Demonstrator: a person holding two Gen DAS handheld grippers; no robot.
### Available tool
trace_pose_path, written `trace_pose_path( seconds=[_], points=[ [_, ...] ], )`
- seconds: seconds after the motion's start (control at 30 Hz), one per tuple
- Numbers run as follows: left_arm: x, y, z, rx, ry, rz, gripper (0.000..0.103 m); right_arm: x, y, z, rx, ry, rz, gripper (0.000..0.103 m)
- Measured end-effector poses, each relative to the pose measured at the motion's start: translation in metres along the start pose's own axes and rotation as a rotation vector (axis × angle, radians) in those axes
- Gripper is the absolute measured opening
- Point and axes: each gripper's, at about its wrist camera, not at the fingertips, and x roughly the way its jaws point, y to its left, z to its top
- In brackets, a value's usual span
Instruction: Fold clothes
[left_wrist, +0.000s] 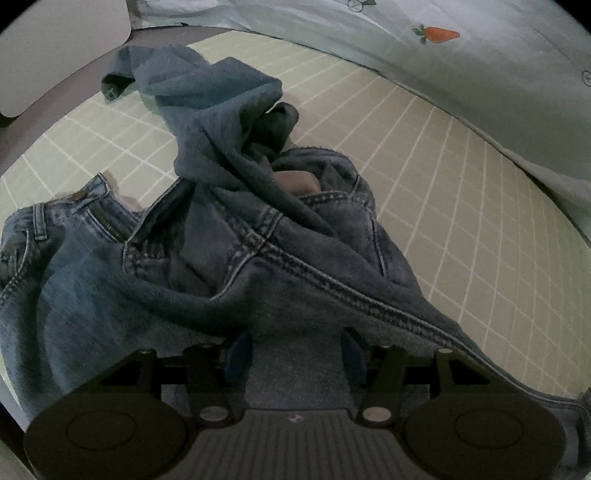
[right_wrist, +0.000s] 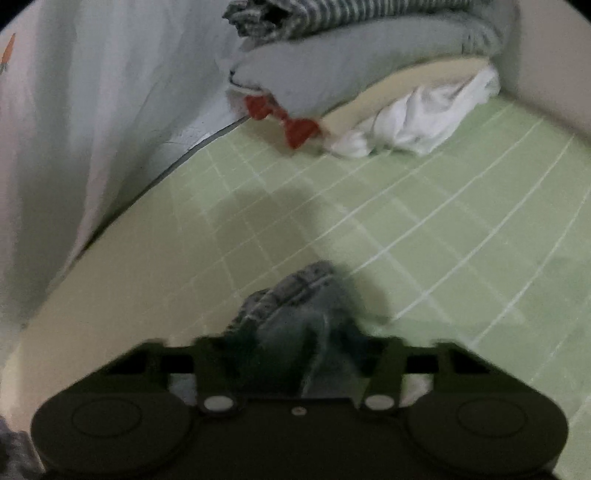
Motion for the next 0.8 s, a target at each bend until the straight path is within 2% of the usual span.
trace_pose_path(
  seconds=[0.07, 0.17, 0.23, 0.3, 0.37, 0.43, 0.47, 0.5, 0.63, 0.73, 0.8],
  points=[
    [0.001, 0.0, 0.0, -0.002, 0.0, -0.001, 0.057, -0.015, 0.0, 0.0, 0.015, -0.07, 0.063, 0.013],
    [0.001, 0.0, -0.002, -0.004, -0.002, -0.002, 0.057, -0.06, 0.004, -0.004, 0.023, -0.247, 0.085, 0.012],
    [0.001, 0.0, -0.002, -0.014, 0.002, -0.008, 0.057, -0.09, 0.005, -0.008, 0.037, -0.358, 0.028, 0.012],
    [0.003, 0.001, -0.003, -0.028, 0.006, -0.015, 0.057, -0.109, 0.003, -0.016, 0.074, -0.428, -0.087, 0.012],
    [0.004, 0.001, -0.002, -0.023, 0.008, -0.012, 0.058, -0.103, -0.002, -0.022, 0.081, -0.389, -0.263, 0.014],
    [0.004, 0.0, -0.002, -0.012, 0.011, -0.009, 0.058, -0.084, -0.012, -0.026, 0.053, -0.291, -0.413, 0.02],
    [0.004, 0.0, -0.002, -0.009, 0.012, -0.009, 0.058, -0.079, -0.019, -0.029, 0.064, -0.266, -0.446, 0.021],
    [0.004, 0.0, -0.002, -0.006, 0.013, -0.01, 0.058, -0.077, -0.025, -0.03, 0.083, -0.26, -0.45, 0.022],
    [0.005, -0.001, -0.001, 0.001, 0.018, -0.007, 0.058, -0.075, -0.037, -0.029, 0.094, -0.246, -0.434, 0.046],
    [0.006, -0.003, -0.001, 0.006, 0.021, 0.0, 0.059, -0.064, -0.035, -0.026, 0.03, -0.206, -0.433, 0.057],
    [0.006, -0.003, -0.001, 0.011, 0.022, 0.001, 0.059, -0.056, -0.035, -0.026, 0.007, -0.177, -0.451, 0.06]
  ],
)
